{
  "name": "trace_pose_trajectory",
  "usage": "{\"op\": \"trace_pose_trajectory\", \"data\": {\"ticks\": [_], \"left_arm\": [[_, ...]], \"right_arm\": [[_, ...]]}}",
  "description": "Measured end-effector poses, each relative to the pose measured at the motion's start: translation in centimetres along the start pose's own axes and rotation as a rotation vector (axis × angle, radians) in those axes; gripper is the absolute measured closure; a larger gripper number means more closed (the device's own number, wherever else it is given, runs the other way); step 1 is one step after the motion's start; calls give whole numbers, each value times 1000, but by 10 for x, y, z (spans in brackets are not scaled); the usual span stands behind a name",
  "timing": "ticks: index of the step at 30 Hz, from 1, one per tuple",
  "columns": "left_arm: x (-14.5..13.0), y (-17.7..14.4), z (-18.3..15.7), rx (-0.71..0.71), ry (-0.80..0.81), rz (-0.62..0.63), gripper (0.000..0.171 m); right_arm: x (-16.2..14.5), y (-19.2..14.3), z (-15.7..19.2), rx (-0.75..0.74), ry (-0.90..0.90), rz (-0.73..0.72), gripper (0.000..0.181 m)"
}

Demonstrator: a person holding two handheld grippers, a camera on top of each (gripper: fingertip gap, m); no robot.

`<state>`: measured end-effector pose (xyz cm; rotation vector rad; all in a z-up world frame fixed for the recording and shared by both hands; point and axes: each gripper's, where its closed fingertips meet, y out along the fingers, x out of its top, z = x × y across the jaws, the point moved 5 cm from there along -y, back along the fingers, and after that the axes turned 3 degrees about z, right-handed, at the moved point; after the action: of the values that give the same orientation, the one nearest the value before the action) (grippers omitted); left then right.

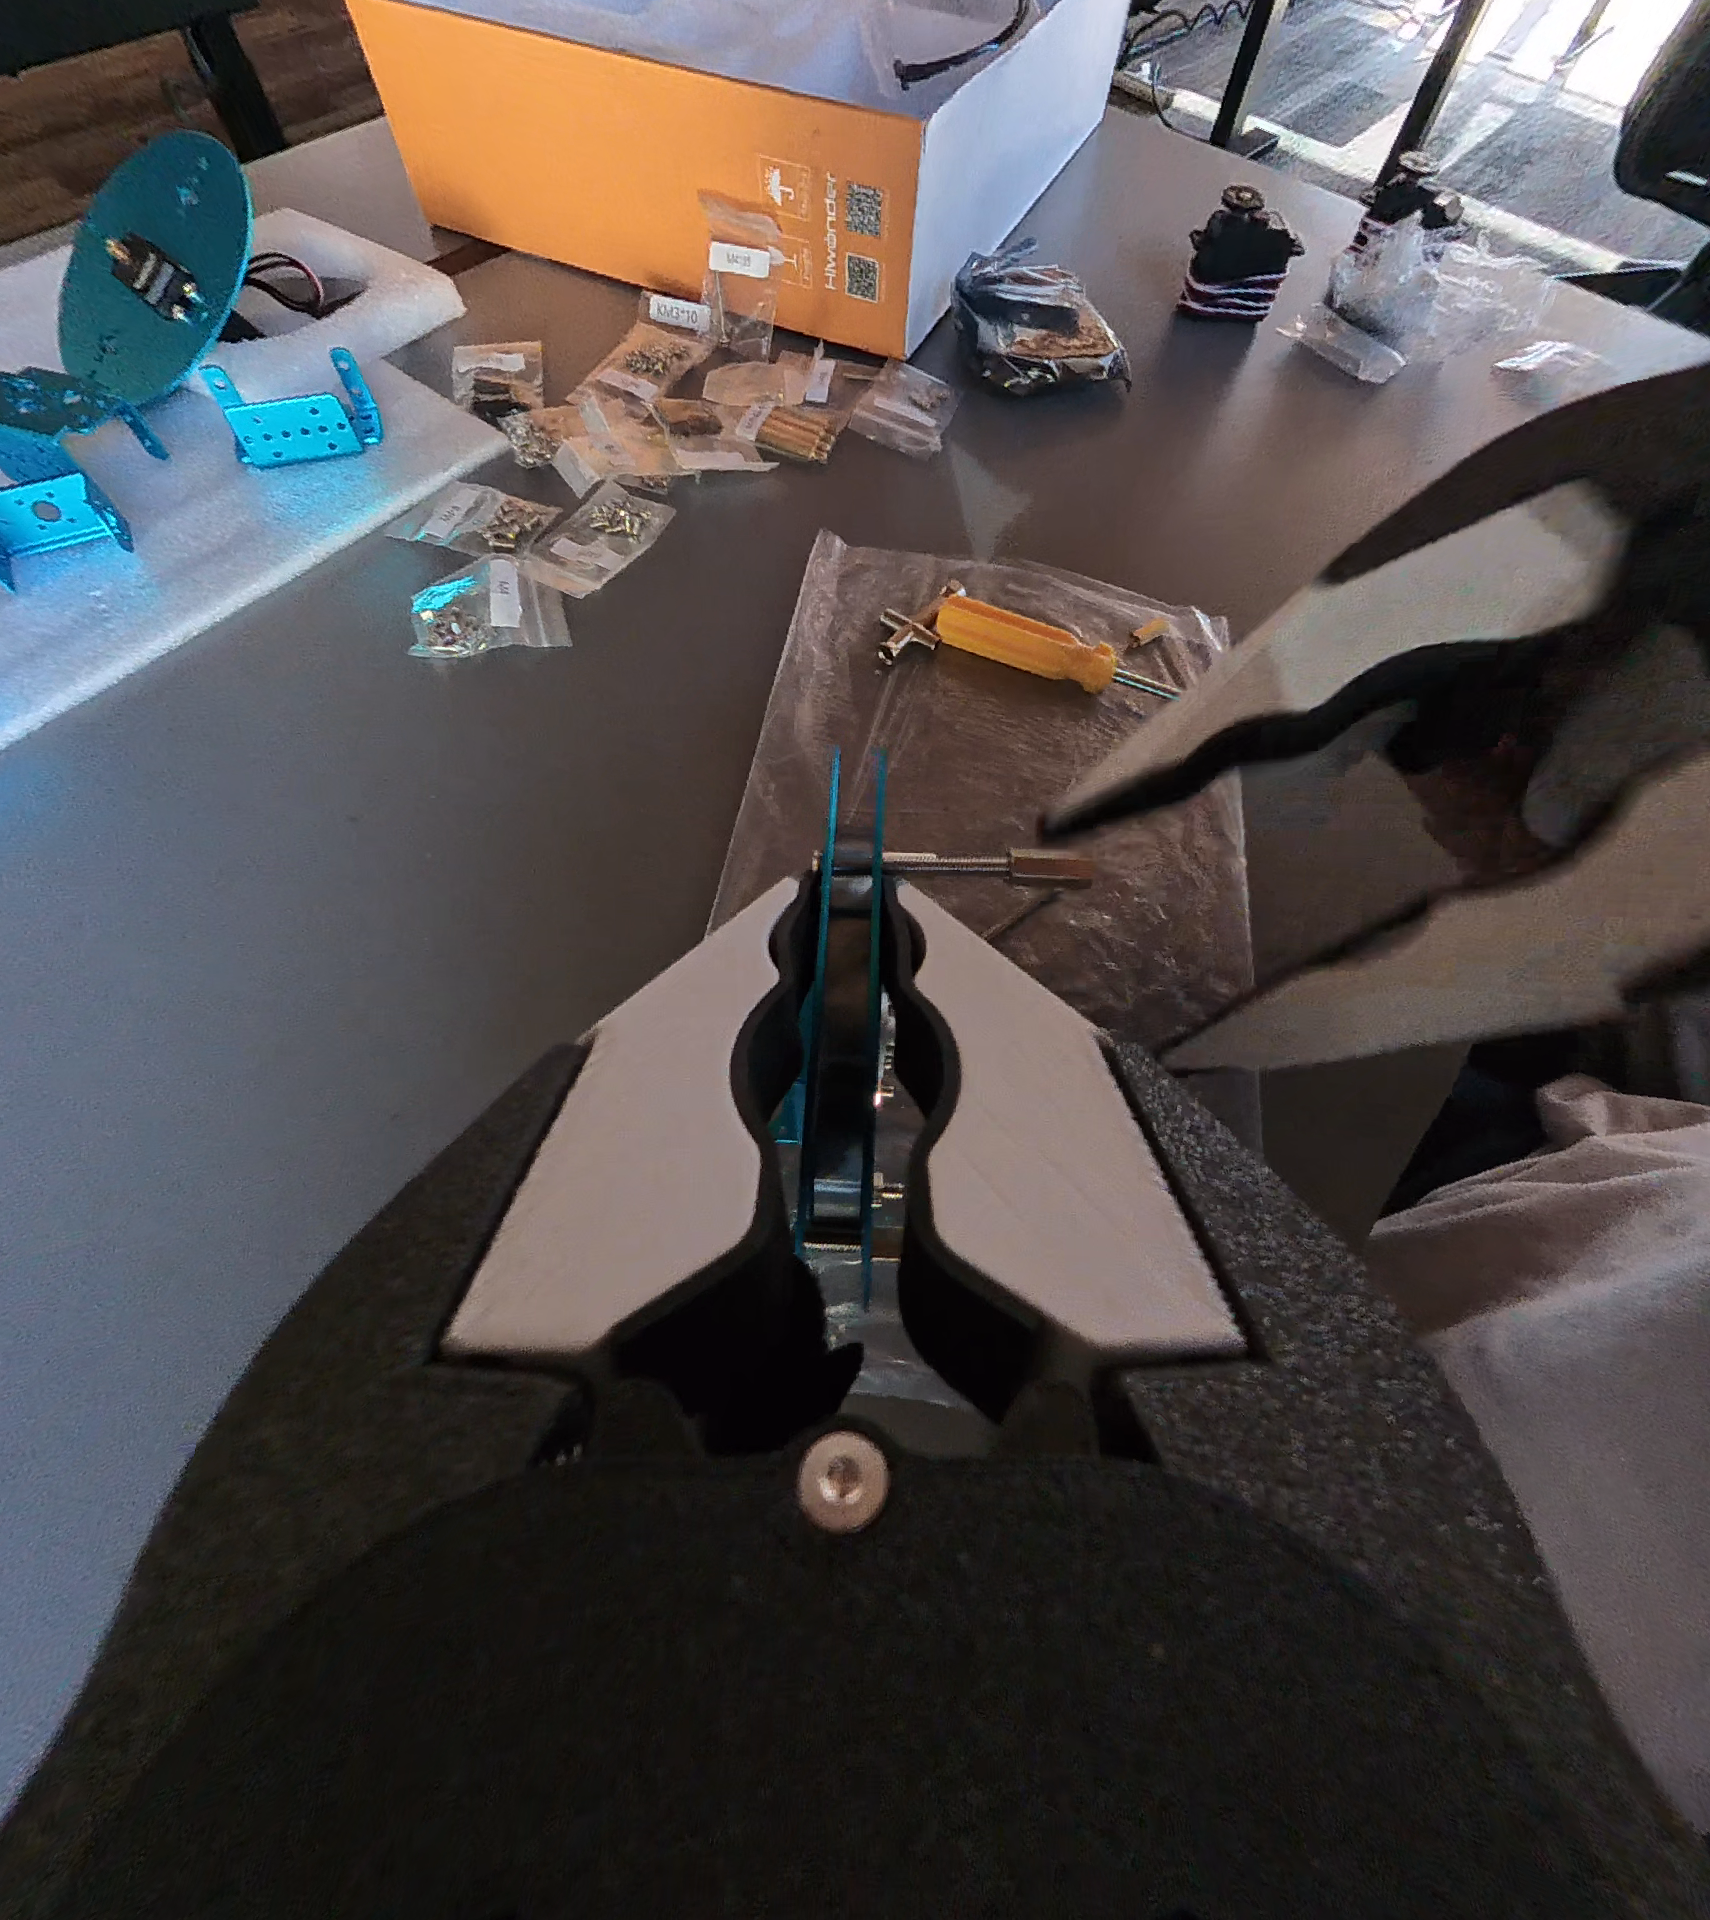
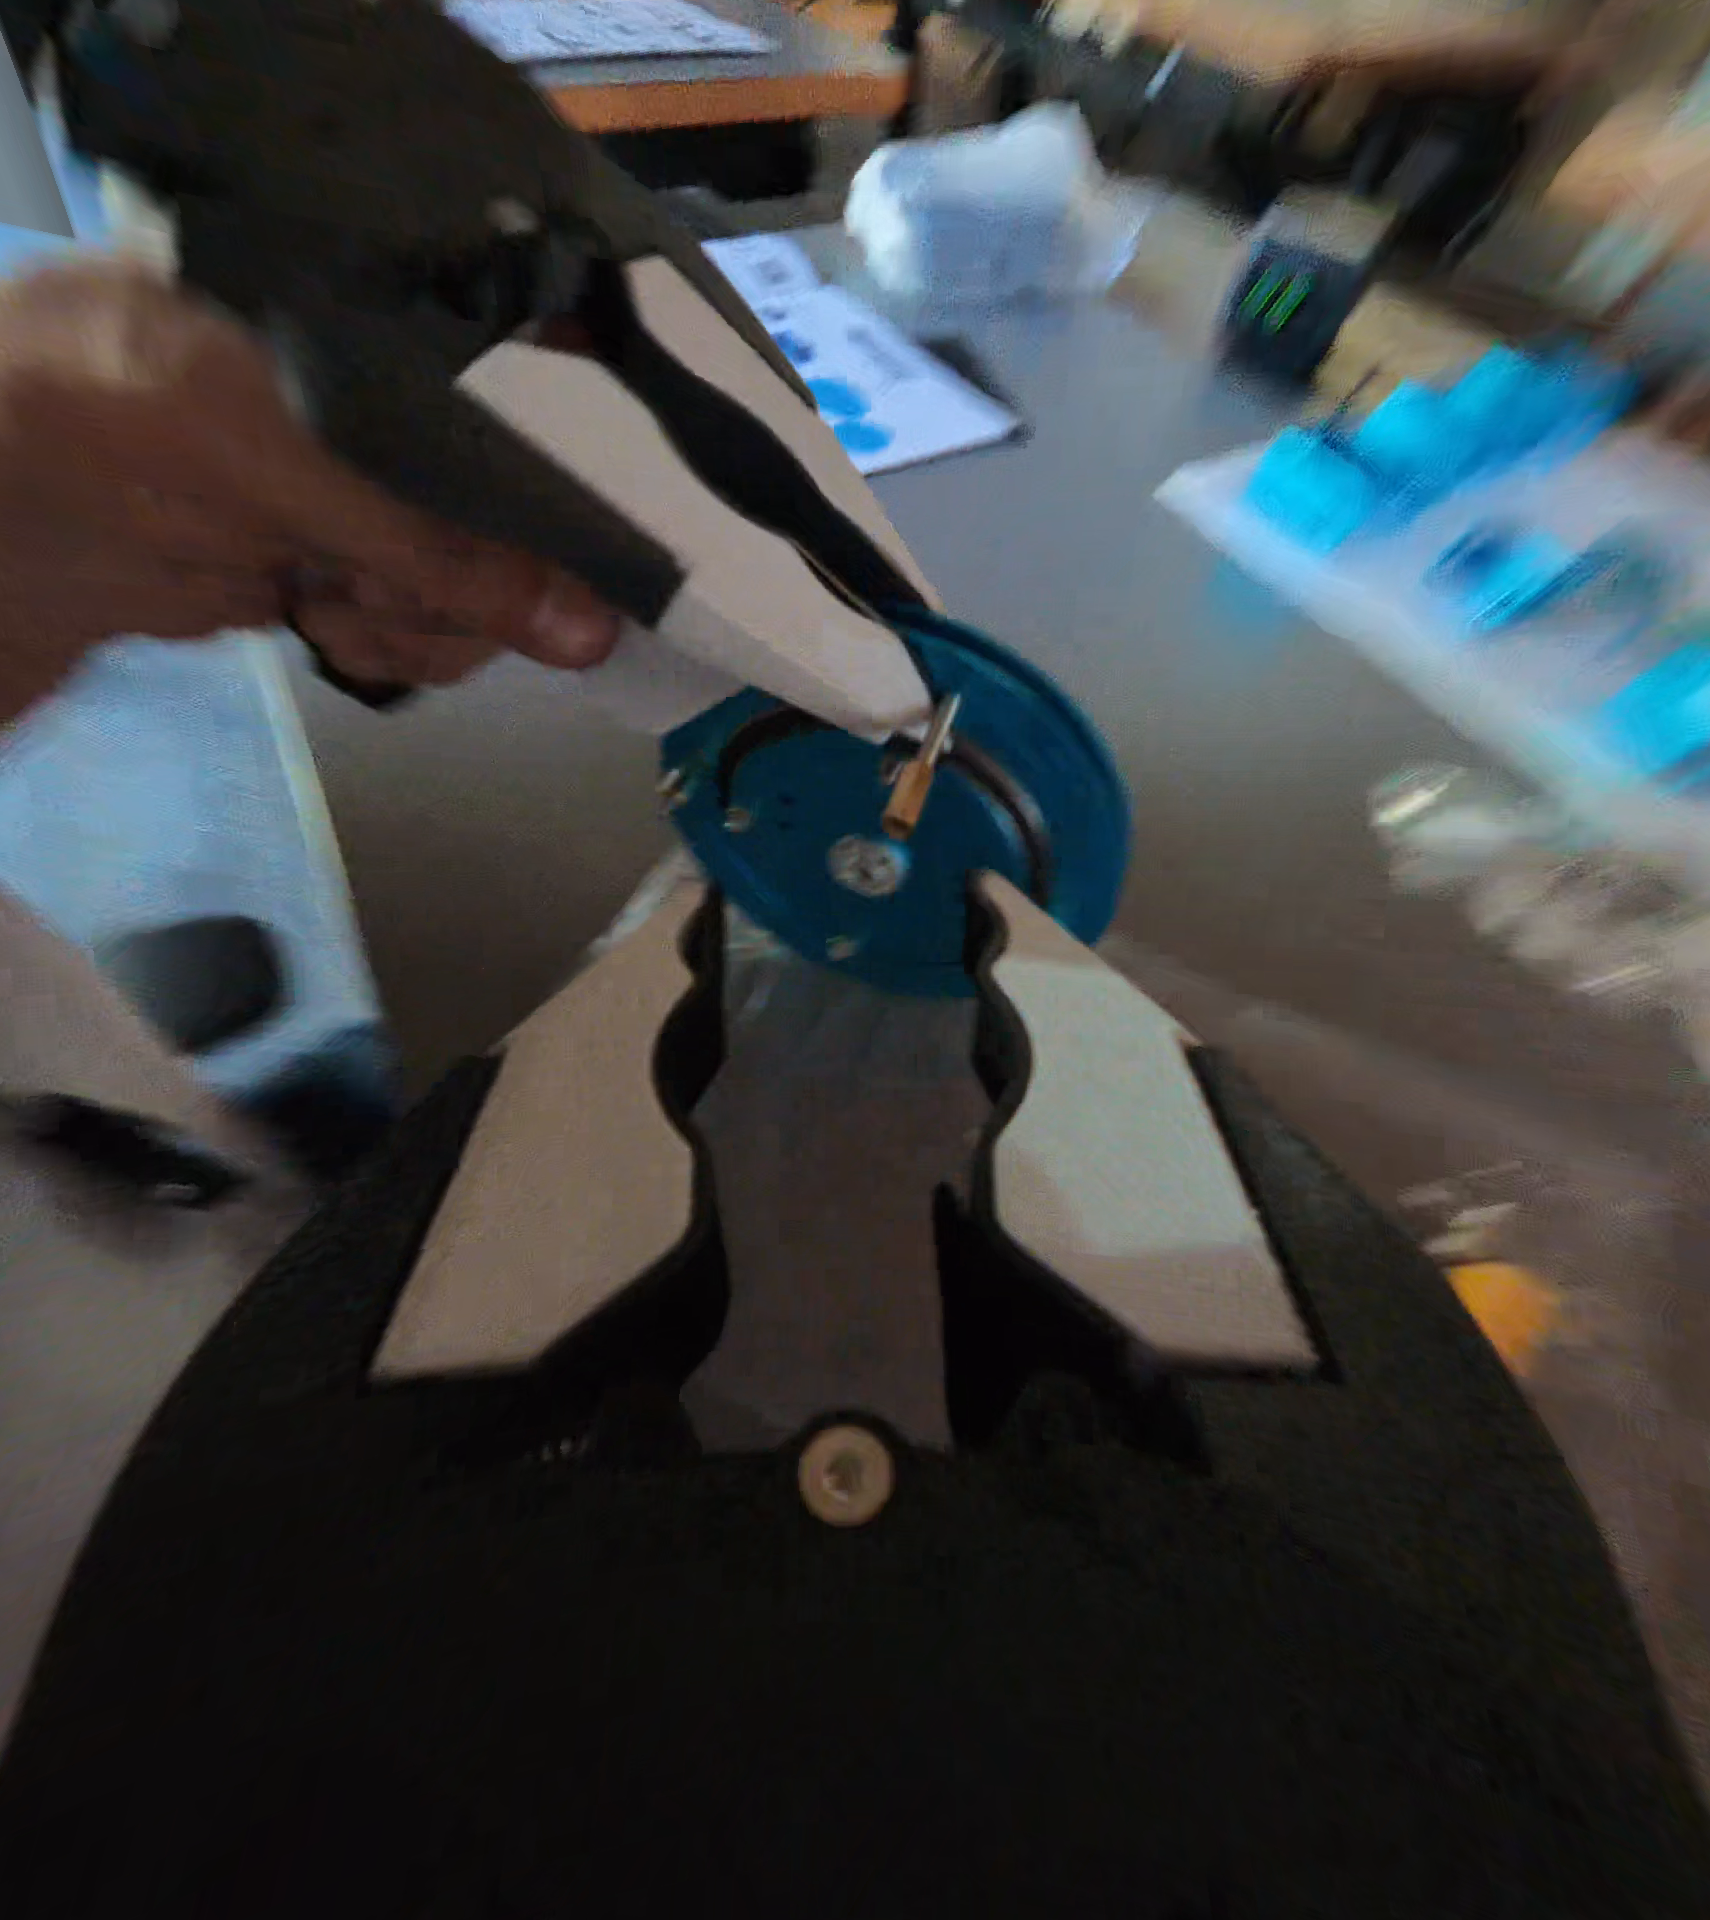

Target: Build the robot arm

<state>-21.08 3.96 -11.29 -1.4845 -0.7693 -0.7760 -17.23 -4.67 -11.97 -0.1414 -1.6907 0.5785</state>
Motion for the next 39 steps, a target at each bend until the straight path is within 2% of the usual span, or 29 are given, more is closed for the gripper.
{"op": "trace_pose_trajectory", "data": {"ticks": [1, 3, 6, 10, 13, 16, 21, 26, 31, 36, 39], "left_arm": [[0, 0, 1, -1, 1, 2, 161], [1, 2, 0, -15, 8, 9, 161], [2, 3, 0, -16, 12, 14, 161], [1, 2, 2, -9, -7, 14, 162], [1, 2, 2, -11, -9, 14, 162], [2, 3, 1, -11, -7, 17, 162], [1, 2, 2, -14, -11, 18, 162], [1, 2, 2, -15, -15, 19, 162], [1, 2, 3, -14, -15, 18, 162], [1, 2, 3, -16, -19, 21, 163], [1, 2, 3, -22, -27, 19, 162]], "right_arm": [[3, -3, 4, -91, -157, -23, 124], [5, 0, 14, -178, -389, -15, 121], [3, 11, 12, -272, -510, 25, 122], [-23, 23, 10, -262, -539, 126, 128], [-11, 19, 5, -317, -541, 81, 127], [10, 12, 12, -267, -483, -14, 128], [-18, 25, 2, -248, -462, 94, 127], [9, 13, 16, -218, -477, -29, 132], [-23, 28, -1, -246, -442, 93, 125], [6, 16, 13, -276, -516, -30, 123], [-15, 29, 6, -320, -573, 56, 121]]}}
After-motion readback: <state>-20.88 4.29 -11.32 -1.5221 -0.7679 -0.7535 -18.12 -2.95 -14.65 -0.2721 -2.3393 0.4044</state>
